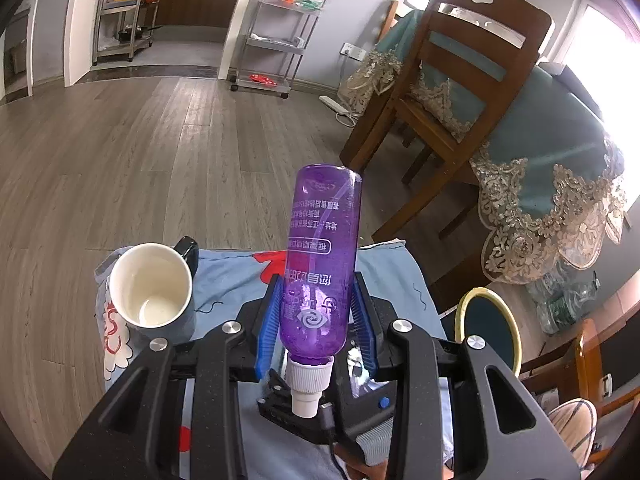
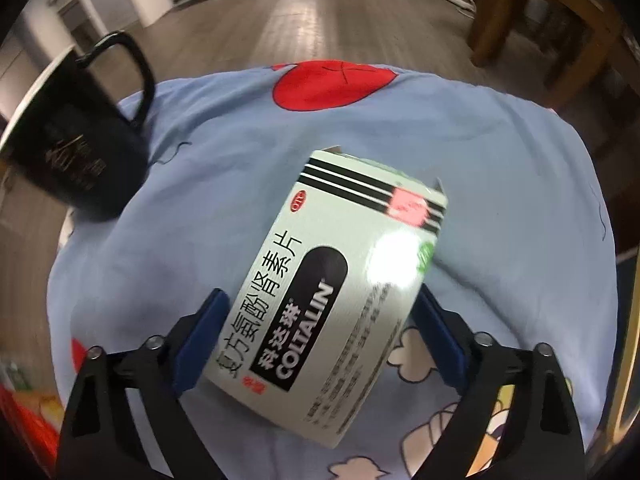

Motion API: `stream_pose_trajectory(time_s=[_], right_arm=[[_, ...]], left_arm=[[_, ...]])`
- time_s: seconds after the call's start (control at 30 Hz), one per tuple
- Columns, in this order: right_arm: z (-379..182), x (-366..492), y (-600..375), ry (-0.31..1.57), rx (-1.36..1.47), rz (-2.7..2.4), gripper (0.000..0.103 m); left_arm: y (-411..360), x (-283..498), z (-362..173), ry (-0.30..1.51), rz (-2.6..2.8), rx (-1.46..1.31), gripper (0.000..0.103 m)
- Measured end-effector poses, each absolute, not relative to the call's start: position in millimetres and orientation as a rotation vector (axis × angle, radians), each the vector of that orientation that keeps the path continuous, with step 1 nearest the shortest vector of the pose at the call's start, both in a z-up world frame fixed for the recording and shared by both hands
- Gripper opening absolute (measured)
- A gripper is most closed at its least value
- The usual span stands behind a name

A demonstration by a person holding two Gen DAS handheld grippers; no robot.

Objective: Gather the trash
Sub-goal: 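Carry the spray bottle and COLTALIN box over the bin with both grippers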

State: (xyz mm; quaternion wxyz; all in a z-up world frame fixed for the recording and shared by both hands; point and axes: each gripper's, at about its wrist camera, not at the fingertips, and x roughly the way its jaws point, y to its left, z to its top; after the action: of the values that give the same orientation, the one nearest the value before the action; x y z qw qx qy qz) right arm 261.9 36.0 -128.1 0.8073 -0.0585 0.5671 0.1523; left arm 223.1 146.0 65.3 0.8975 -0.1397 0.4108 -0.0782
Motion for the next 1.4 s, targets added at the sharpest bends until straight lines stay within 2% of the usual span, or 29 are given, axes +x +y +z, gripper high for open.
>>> stream_pose_trajectory(time_s=[0.2,0.43,0.67,1.13,1.4], right_arm=[[-119.1,250.3,-3.3,1.207,-0.090,0.385,0.077],[-103.8,231.0,-68.5,1.163,0.006,0.401,0.076],[-61.8,205.6,-132.7,1.065,0.081,0.420,0.076],[10.5,164.5,-248.1,0.875,0.142,0.359,0.076],[12.6,150.0,-303.9,0.792,0.136,0.235,0.076]], left_arm=[[137.8,225.1,64.4,0.859,-0.170,-0.273,0.033],[126.2,229.3,64.6,0.867,-0.177,-0.249,0.033],[98.8,235.0,63.4,0.882,-0.196,-0.203,0.033],[-11.5,243.6,48.1,0.955,-0.351,-0.085,0.033],[-88.1,243.9,31.6,1.007,-0.469,-0.033,0.033]])
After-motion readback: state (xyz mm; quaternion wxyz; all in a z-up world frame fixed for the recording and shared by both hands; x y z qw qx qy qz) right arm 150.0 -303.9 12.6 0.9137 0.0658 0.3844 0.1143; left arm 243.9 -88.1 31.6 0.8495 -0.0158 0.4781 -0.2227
